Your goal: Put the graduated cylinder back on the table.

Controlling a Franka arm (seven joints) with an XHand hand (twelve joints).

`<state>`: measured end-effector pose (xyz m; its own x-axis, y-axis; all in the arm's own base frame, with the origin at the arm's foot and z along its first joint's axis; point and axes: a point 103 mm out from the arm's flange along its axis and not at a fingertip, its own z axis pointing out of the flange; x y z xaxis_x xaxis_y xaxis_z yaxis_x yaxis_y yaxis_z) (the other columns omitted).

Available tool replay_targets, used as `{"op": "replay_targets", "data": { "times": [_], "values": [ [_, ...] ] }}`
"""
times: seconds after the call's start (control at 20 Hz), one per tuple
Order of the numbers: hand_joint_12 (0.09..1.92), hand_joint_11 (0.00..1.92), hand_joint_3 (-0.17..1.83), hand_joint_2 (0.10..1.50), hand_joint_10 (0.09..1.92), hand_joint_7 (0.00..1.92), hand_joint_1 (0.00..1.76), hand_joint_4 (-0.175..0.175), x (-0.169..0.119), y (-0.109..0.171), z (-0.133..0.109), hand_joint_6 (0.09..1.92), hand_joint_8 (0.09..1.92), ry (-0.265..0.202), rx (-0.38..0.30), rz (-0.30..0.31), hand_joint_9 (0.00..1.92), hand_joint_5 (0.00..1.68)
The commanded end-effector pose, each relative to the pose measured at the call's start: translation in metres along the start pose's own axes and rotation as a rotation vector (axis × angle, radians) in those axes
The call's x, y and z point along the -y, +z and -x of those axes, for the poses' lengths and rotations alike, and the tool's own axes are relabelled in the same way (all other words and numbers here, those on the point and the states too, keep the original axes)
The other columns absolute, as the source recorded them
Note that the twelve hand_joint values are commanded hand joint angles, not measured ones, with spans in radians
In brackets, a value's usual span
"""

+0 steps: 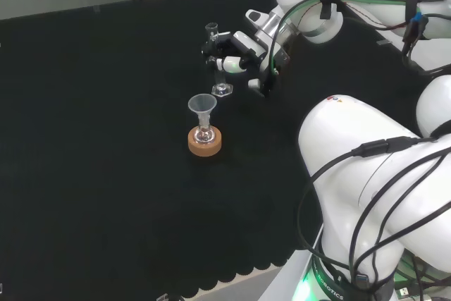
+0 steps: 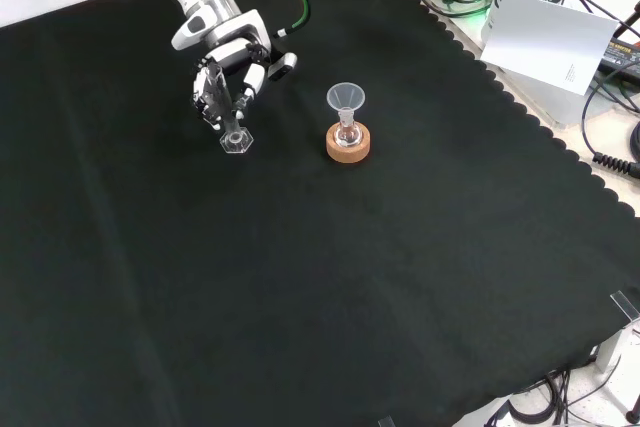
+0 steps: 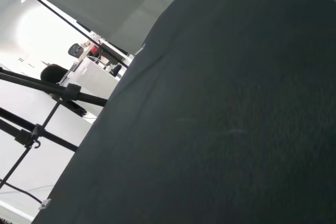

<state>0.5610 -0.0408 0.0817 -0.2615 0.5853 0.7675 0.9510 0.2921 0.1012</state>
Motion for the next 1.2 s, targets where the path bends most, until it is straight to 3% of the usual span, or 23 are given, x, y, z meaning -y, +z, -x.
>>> {"op": "replay_targets", "data": {
  "times": [0.05, 0.2, 0.45, 0.85, 1.2],
  "values": [
    [0.95, 0.9, 0.01, 1.22, 0.51, 0.79, 1.33, -0.025, 0.002, 0.001, 0.002, 0.93, 1.18, 0.015, -0.016, -0.02, 1.04, 0.88],
    [0.99, 0.88, 0.01, 1.2, 0.51, 0.81, 1.3, -0.035, 0.002, -0.001, 0.001, 0.9, 0.8, 0.013, -0.023, -0.035, 1.0, 0.8],
    [1.11, 0.74, -0.11, 1.16, 0.39, 0.75, 1.18, -0.031, 0.007, -0.005, 0.001, 0.83, 0.61, 0.011, -0.035, -0.043, 0.97, 0.69],
    [1.25, 0.53, -0.17, 1.08, 0.36, 0.6, 1.05, -0.043, 0.016, -0.018, 0.005, 0.67, 0.59, 0.037, -0.045, -0.062, 0.84, 0.53],
    [1.32, 0.38, -0.17, 1.01, 0.51, 0.39, 0.95, -0.062, 0.019, -0.041, -0.005, 0.35, 0.65, 0.066, 0.004, -0.068, 0.61, 0.4]
  ]
}}
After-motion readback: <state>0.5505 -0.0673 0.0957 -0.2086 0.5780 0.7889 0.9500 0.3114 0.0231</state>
